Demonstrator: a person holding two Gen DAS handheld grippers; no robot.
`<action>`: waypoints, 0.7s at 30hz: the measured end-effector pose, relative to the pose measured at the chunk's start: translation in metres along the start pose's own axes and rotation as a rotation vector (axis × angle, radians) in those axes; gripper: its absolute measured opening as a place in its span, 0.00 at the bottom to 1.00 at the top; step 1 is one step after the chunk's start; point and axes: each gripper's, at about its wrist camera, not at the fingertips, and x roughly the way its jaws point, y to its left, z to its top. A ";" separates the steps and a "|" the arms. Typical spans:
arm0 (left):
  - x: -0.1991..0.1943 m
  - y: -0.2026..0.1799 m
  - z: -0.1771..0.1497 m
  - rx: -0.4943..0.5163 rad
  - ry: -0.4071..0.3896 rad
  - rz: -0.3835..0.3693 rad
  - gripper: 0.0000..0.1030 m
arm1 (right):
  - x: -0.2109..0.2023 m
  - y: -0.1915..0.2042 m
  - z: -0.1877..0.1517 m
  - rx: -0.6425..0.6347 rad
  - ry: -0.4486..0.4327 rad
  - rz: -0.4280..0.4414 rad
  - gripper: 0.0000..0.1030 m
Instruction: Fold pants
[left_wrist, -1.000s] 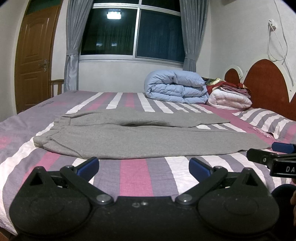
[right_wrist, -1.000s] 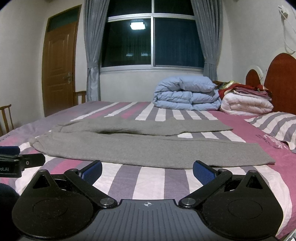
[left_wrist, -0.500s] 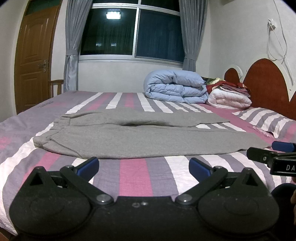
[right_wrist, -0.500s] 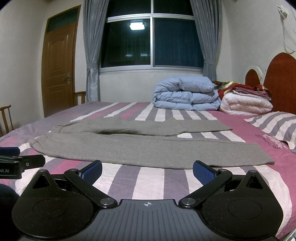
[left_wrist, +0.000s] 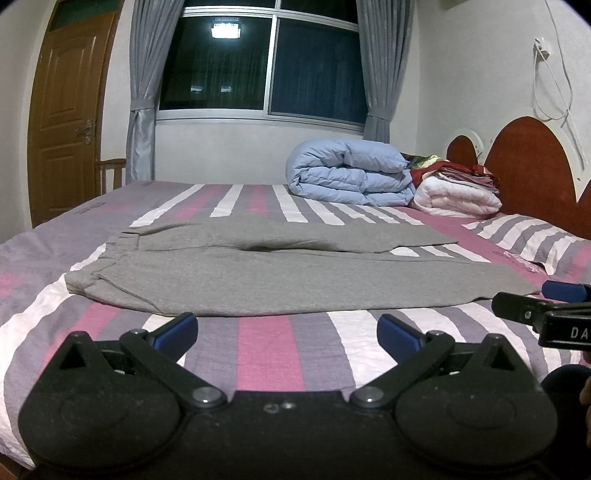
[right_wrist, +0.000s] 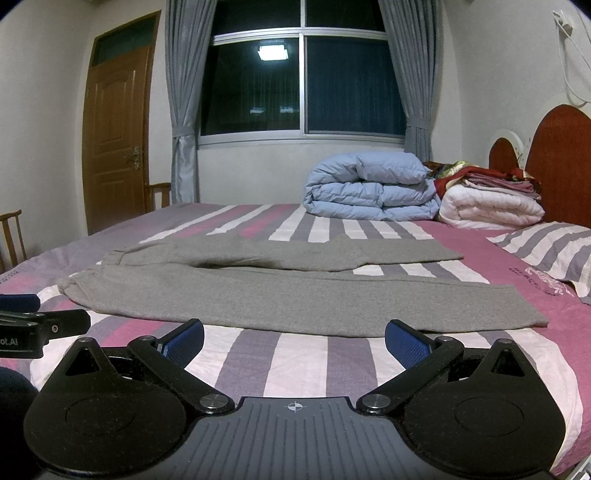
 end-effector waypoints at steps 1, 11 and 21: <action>0.000 0.000 0.000 0.000 0.000 -0.001 0.94 | 0.000 -0.001 0.000 0.000 0.000 0.000 1.00; 0.000 0.000 0.000 0.000 0.000 -0.002 0.94 | 0.000 0.000 0.000 0.000 -0.002 0.000 1.00; 0.000 0.000 0.000 0.002 0.001 -0.002 0.94 | 0.000 -0.001 -0.002 0.000 -0.004 -0.001 1.00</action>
